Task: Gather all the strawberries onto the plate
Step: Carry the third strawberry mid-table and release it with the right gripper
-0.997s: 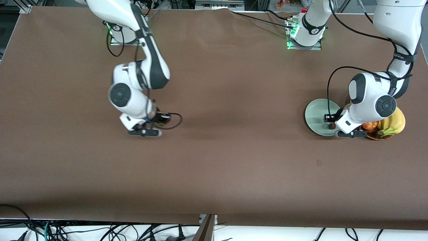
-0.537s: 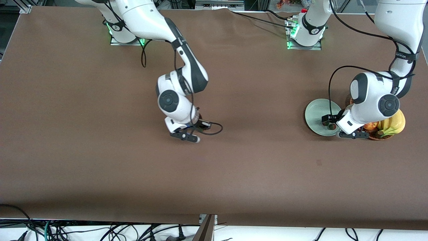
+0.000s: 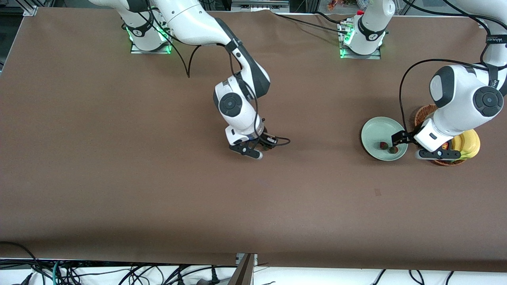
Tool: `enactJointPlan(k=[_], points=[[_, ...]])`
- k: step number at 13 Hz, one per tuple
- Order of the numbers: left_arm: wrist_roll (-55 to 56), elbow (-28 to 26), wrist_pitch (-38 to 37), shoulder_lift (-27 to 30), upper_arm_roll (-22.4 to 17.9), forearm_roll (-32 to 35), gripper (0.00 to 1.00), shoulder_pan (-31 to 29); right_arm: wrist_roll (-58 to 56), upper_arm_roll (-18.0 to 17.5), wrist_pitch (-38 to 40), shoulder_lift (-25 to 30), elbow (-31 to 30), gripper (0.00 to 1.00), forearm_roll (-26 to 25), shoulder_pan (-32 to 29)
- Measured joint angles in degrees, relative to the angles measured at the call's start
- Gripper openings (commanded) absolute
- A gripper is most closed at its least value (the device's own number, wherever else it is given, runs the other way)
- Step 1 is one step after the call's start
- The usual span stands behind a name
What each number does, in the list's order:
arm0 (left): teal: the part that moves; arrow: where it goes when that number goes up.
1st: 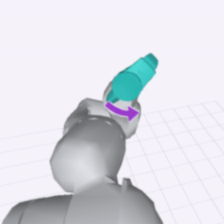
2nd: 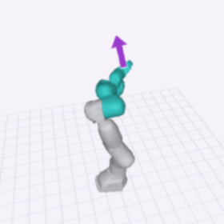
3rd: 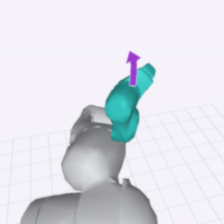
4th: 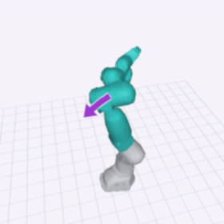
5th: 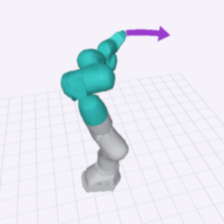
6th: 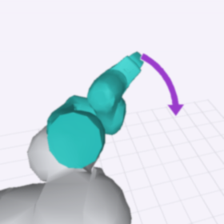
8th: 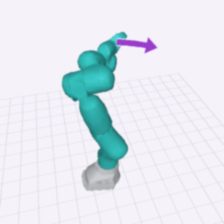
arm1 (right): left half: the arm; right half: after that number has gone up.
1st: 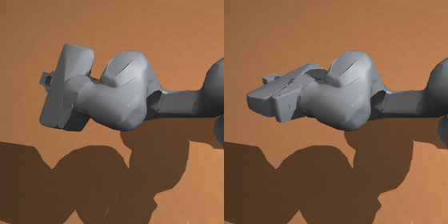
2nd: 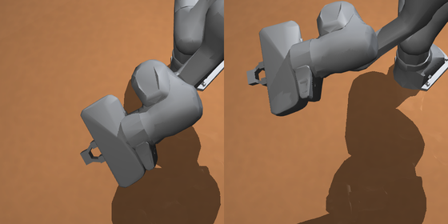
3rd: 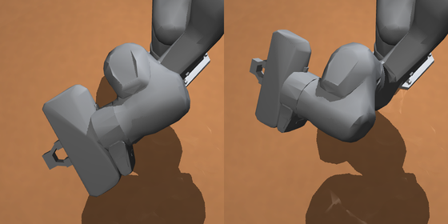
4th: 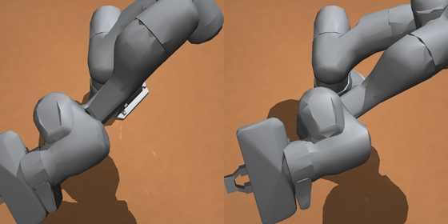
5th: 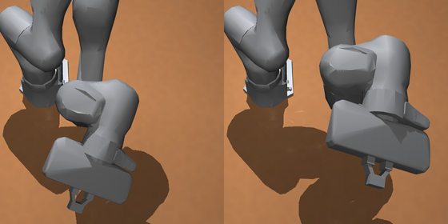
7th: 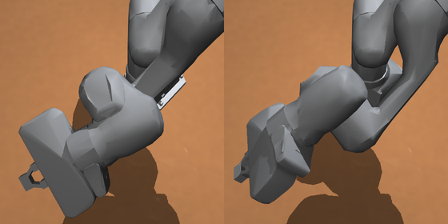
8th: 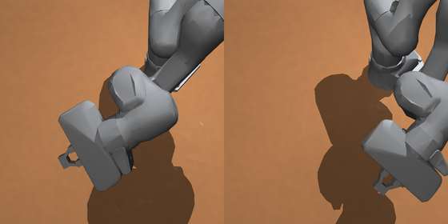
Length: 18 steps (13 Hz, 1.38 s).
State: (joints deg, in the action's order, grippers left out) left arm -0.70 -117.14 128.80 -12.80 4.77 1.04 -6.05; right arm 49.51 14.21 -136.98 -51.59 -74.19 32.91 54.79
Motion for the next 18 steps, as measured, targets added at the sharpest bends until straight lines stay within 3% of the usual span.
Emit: enactJointPlan(k=[2, 4, 8, 11, 18], points=[[4.0, -0.1, 0.0, 0.0, 2.7, 0.0, 1.00, 0.4, 4.1, -0.1, -2.8, -0.8, 0.6, 0.19, 0.0, 1.9], [6.2, -0.2, 0.0, -0.1, 4.1, 0.0, 1.00, 0.7, 8.0, -0.2, -7.5, -2.7, 1.1, 0.55, 0.0, 4.0], [6.5, -0.2, 0.0, -0.1, 4.1, 0.0, 1.00, 0.6, 15.0, -0.2, -12.0, -4.7, 2.2, 0.81, 0.0, 7.0], [6.5, -0.2, 0.0, -0.2, 4.1, 0.0, 1.00, 0.6, 16.1, 1.9, -7.8, -3.8, 3.8, 0.99, 0.0, 7.0], [7.7, -0.2, 0.0, -0.2, 4.7, 0.0, 1.00, 0.6, -4.6, 17.1, 22.9, 4.4, 4.3, 1.00, 0.0, 2.6]])
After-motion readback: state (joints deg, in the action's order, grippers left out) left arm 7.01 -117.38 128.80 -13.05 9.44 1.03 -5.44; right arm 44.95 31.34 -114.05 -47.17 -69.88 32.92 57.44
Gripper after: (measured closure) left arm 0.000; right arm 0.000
